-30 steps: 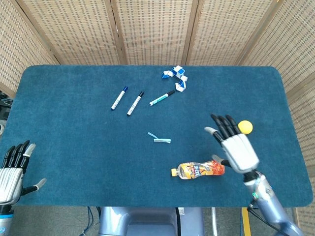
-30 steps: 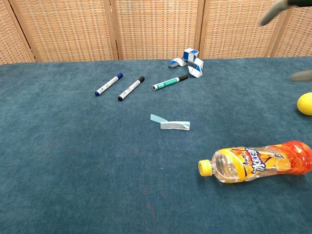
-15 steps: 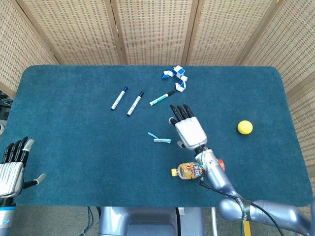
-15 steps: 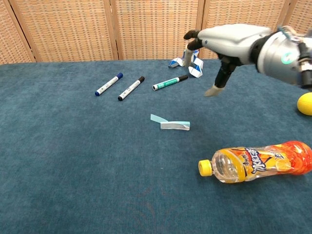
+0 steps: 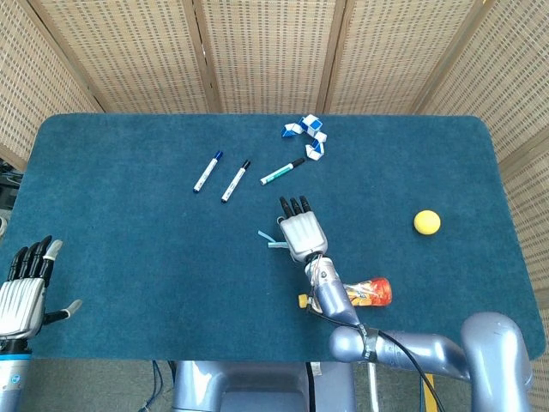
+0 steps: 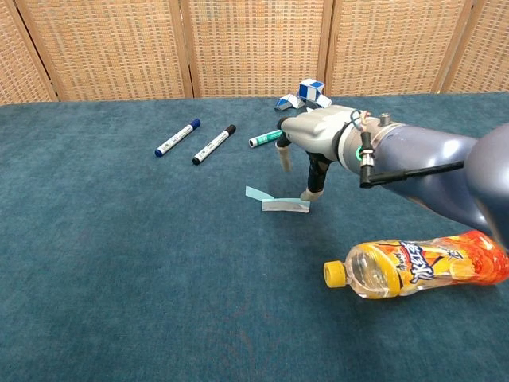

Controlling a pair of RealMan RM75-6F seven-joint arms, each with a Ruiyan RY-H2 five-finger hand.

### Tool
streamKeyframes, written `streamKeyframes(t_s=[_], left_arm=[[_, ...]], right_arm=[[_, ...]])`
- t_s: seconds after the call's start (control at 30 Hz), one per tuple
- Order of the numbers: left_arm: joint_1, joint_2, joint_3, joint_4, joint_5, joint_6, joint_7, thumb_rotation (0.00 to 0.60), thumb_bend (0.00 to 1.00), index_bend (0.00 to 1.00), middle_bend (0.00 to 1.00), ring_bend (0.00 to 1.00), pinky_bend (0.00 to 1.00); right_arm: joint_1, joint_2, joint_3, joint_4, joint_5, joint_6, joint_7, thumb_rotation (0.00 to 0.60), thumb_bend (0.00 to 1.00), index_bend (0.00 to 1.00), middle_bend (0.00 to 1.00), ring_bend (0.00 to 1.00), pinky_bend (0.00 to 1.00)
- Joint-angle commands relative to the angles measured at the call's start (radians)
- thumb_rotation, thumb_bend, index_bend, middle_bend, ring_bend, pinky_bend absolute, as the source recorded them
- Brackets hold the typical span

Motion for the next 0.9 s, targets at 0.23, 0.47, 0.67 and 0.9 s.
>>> streamKeyframes(t_s=[0.23,0.47,0.67,0.9], left_arm=[[-0.009,-0.001,-0.002,0.006,-0.016,-0.017,-0.001,0.600,0.00,0.00,0.00,0.00,0.00],[-0.010,0.003,-0.002,0.009,-0.025,-0.021,-0.011,0.600,0.00,0.00,0.00,0.00,0.00],[-0.007,0.011,-0.004,0.012,-0.027,-0.014,-0.035,0.600,0.00,0.00,0.00,0.00,0.00],[-0.007,0.015,0.000,0.015,-0.025,-0.013,-0.048,0.600,0.00,0.00,0.00,0.00,0.00]], right_arm=[[0.036,-0.083,-0.024,0.129,0.049,-0.010,0.039,0.600,0.34,0.40,0.00,0.00,0.00],[0.052,-0.107,-0.028,0.167,0.057,-0.021,0.068,0.600,0.34,0.40,0.00,0.00,0.00],[0.066,-0.135,-0.041,0.204,0.049,-0.015,0.075,0.600,0.36,0.45,0.00,0.00,0.00],[0.069,-0.160,-0.054,0.244,0.025,-0.014,0.096,0.600,0.39,0.47,0.00,0.00,0.00]])
